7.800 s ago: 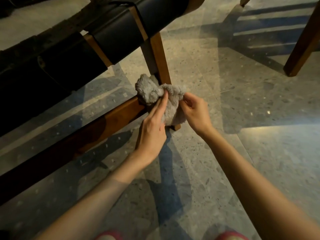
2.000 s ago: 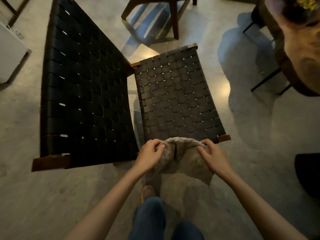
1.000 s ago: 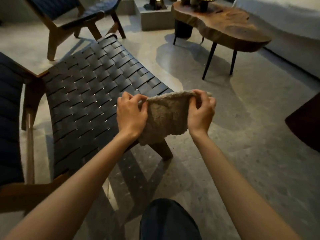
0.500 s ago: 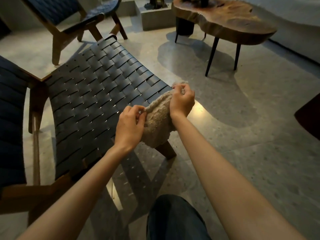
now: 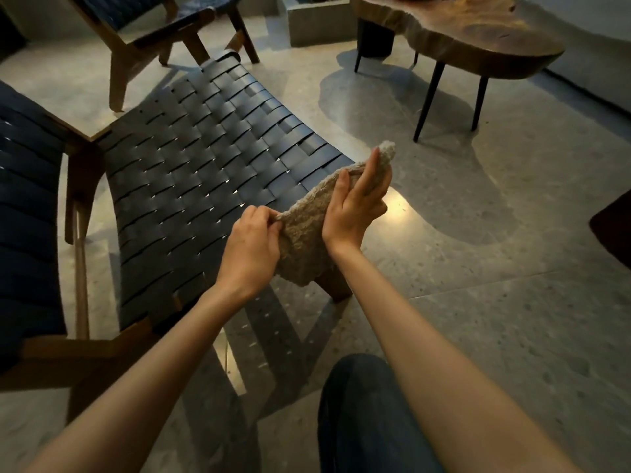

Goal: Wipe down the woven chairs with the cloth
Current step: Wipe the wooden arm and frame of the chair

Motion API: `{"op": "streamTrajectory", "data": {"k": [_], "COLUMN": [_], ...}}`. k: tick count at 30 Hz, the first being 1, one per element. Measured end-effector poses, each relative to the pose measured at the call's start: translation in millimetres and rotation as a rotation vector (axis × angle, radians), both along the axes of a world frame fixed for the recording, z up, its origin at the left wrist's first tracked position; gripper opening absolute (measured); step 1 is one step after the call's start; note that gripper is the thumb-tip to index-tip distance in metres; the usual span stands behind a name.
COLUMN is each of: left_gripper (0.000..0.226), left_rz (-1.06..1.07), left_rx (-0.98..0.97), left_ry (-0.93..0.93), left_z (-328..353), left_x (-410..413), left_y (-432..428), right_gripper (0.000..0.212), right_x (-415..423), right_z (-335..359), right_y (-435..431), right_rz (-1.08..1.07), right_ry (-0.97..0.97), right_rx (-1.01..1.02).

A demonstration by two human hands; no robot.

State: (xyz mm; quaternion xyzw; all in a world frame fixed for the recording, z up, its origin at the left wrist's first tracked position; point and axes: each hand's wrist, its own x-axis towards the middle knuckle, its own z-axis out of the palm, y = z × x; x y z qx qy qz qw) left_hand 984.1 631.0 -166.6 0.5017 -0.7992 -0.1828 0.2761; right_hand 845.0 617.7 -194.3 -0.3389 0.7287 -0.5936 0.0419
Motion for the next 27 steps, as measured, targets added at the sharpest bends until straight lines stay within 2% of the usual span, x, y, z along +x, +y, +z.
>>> {"op": "streamTrajectory", "data": {"k": [3, 7, 12, 14, 19, 21, 23, 25, 27], "left_gripper": [0.017, 0.018, 0.02, 0.019, 0.017, 0.035, 0.067, 0.081, 0.082], "left_rz": [0.015, 0.13, 0.239, 0.238, 0.127, 0.057, -0.065, -0.152, -0.157], "left_rx": [-0.003, 0.015, 0.055, 0.023, -0.037, -0.034, 0.013, -0.04, -0.147], "left_ry": [-0.017, -0.064, -0.168, -0.181, 0.029, 0.072, 0.036, -0.158, -0.353], "left_z": [-1.5, -7.6, -13.6, -13.0, -4.3, -3.6, -8.2, -18.5, -26.6], "left_x": [5.3, 33.0, 70.1, 75.2, 44.7, 28.0, 20.7, 23.2, 28.8], "left_y": [2.4, 2.6, 9.5, 12.8, 14.9, 16.8, 19.4, 21.7, 20.2], "right_gripper": [0.062, 0.076, 0.082, 0.082, 0.079, 0.08, 0.079, 0.077, 0.074], "right_x": [9.2, 50.7, 91.9, 91.0, 41.8, 18.1, 2.6, -5.5, -14.8], "right_z": [-5.1, -20.8, -35.3, -34.6, -14.0, -3.6, 0.9, -0.9, -6.8], "right_y": [7.1, 22.5, 41.2, 48.6, 45.3, 36.4, 30.6, 32.7, 40.2], "right_rz": [0.012, 0.187, 0.35, 0.384, 0.334, 0.312, 0.332, 0.364, 0.366], "right_ry": [0.01, -0.138, -0.192, -0.15, -0.041, -0.01, 0.056, 0.176, 0.381], "right_rx": [0.099, 0.165, 0.211, 0.203, 0.13, 0.155, 0.194, 0.258, 0.345]}}
